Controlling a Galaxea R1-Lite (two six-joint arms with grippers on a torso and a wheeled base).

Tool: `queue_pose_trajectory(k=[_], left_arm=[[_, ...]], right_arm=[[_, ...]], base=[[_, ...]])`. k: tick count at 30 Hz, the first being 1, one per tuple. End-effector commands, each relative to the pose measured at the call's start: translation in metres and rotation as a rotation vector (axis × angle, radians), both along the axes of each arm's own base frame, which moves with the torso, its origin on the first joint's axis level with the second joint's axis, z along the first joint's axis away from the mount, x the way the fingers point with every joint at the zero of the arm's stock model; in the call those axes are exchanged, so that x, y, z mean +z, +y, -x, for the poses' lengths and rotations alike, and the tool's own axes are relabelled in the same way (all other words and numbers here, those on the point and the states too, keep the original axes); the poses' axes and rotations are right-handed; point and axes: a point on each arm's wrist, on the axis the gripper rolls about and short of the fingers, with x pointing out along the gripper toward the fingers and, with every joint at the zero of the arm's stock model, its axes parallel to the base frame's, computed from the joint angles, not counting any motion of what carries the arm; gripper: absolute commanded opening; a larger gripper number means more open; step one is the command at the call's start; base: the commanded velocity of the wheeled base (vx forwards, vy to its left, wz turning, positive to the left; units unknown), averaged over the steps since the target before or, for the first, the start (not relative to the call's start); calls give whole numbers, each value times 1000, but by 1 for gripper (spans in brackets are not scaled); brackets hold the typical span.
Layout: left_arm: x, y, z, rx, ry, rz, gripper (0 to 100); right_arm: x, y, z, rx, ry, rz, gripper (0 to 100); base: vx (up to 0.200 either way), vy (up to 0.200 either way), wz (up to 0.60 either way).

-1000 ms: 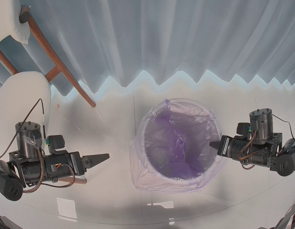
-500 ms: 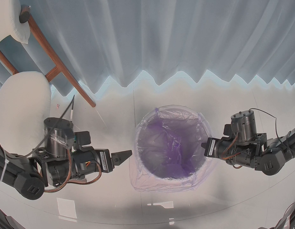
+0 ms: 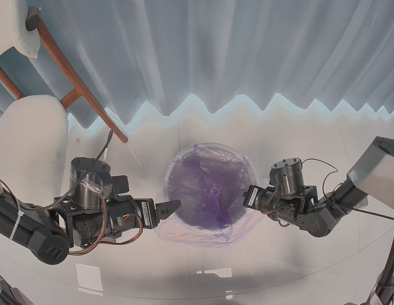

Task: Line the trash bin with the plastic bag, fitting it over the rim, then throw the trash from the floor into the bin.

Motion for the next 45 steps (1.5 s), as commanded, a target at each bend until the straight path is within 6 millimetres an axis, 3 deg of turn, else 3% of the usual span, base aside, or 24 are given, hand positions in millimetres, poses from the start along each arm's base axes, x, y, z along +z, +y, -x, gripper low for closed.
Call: queue_pose_trajectory(k=[1,6,7,15,23,27,32,34,39,45], left_arm=[[4,1,1,3,-11,8,100],[4,2,2,4,-14,9,100],[4,2,2,4,-13,8,100],[7,2,3,4,-20,13,100],[11,5,7,5,-35,19,100],[11,10,14,6,-31,17,100],[10,12,17,7,-29,17,100],[12,12,17,7,-42,25,100],[14,12,15,10,-64,39,100],[18,18,19,22,-76,46,100]], right_arm=[[-32,11,-16,-16,50,6,0],[-34,14,-20,-16,48,5,0],[-38,16,-23,-23,49,12,100],[-31,22,-19,-42,14,13,100],[-17,13,-12,-72,-3,13,100],[6,-9,-12,-119,-37,-18,100],[8,-36,-20,-193,-19,-66,100],[11,-57,-22,-236,6,-112,100],[-3,-84,-22,-265,69,-113,100],[-27,-82,-15,-180,110,-120,100]], base=[[0,0,0],[0,0,0],[0,0,0],[0,0,0],[0,0,0],[0,0,0],[0,0,0],[0,0,0],[0,0,0],[0,0,0]])
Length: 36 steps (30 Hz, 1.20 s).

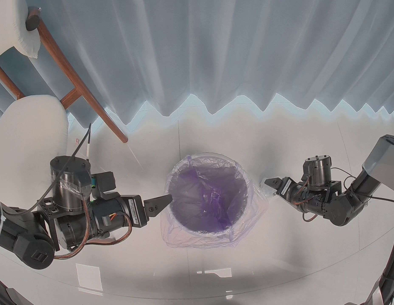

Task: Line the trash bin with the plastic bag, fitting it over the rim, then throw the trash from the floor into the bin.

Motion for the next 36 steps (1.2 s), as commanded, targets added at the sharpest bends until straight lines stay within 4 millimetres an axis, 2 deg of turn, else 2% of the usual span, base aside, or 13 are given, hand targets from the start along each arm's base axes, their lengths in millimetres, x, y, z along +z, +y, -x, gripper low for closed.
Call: queue_pose_trajectory(k=[1,3,4,9,13,21,22,27,36], left_arm=[[5,8,4,19,-18,12,100],[8,14,6,34,-28,16,100],[8,14,6,34,-28,16,100],[11,38,8,111,-38,24,100],[13,47,7,148,-58,32,100],[18,56,10,180,-190,110,100],[18,57,11,184,-193,121,100],[20,64,21,205,-202,141,100],[17,68,24,217,-193,132,100]], right_arm=[[-29,-1,5,59,29,13,100],[-43,3,2,84,22,40,100],[-43,3,2,84,22,40,100],[-75,6,-4,105,46,78,100],[-83,7,-10,105,37,75,100],[-100,14,-38,93,9,67,100],[-101,15,-39,93,8,67,0],[-101,15,-41,93,-1,64,0],[-100,17,-46,91,-17,69,0]], base=[[0,0,0],[0,0,0],[0,0,0],[0,0,0],[0,0,0],[0,0,0],[0,0,0],[0,0,0],[0,0,0]])
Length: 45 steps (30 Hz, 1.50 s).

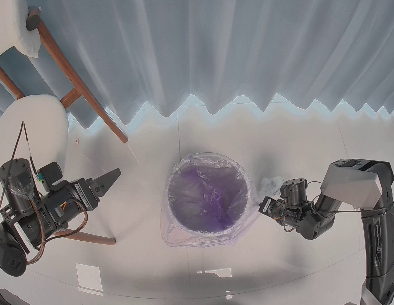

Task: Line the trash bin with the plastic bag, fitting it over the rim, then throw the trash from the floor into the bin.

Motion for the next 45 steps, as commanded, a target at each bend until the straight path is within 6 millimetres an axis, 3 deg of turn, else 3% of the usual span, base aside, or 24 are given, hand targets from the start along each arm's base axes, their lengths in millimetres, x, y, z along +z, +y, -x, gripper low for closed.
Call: queue_pose_trajectory(k=[1,6,15,22,23,26,31,34,45], left_arm=[[0,1,3,2,-4,0,100],[0,3,7,6,-5,0,100],[-2,9,22,18,-10,-3,100],[0,16,25,47,-22,-1,100],[-1,18,27,51,-20,-5,100],[-3,20,32,51,-18,-7,100],[-3,21,36,53,-22,-5,100],[-2,22,39,49,-31,-3,100],[-6,12,42,-38,-6,-9,100]], right_arm=[[-3,2,-5,-3,-8,7,0],[-11,4,-18,-21,12,88,0],[-5,7,-36,-30,89,121,0],[-4,7,-37,-36,86,125,0],[-3,7,-36,-41,88,120,100],[2,5,-31,-49,90,112,100],[30,0,-15,-106,66,60,100],[53,-9,10,-138,82,18,100],[101,-32,68,-205,-26,-134,100]], base=[[0,0,0],[0,0,0],[0,0,0],[0,0,0],[0,0,0],[0,0,0],[0,0,0],[0,0,0],[0,0,0]])
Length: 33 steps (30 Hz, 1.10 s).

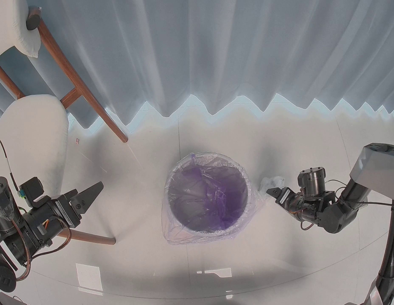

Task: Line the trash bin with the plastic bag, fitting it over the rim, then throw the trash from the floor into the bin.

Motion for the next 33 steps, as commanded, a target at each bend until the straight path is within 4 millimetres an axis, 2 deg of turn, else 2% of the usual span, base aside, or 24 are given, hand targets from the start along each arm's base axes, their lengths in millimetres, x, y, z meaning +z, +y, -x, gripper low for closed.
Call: queue_pose_trajectory(k=[1,5,6,9,10,11,14,18,19,22,27,33], left_arm=[[-4,-10,4,-89,26,-3,100],[-20,-23,1,-149,114,-35,100],[-21,-23,1,-149,120,-38,100],[-47,-37,-11,-194,236,-130,100],[-47,-37,-11,-194,236,-130,100],[-66,-41,-17,-223,303,-203,100],[-92,-49,-27,-258,392,-281,100],[-117,-63,-42,-298,399,-334,100],[-117,-63,-42,-298,399,-334,100],[-146,-72,-57,-296,394,-368,100],[-180,-75,-68,-255,357,-360,100],[-189,-85,-83,-274,280,-410,100]], right_arm=[[44,-16,39,-21,-110,-80,100],[59,-23,64,1,-156,-109,100],[59,-23,64,1,-159,-110,100],[71,-28,77,-2,-193,-119,100],[71,-28,77,-2,-193,-119,100],[77,-30,84,-3,-208,-123,100],[84,-32,91,-2,-230,-130,100],[87,-34,95,-4,-238,-134,100],[87,-34,95,-4,-238,-134,100],[88,-35,97,-9,-245,-136,100],[92,-37,100,-11,-257,-143,100],[92,-37,101,-11,-257,-144,100]], base=[[0,0,0],[0,0,0],[0,0,0],[0,0,0],[0,0,0],[0,0,0],[0,0,0],[0,0,0],[0,0,0],[0,0,0],[0,0,0],[0,0,0]])
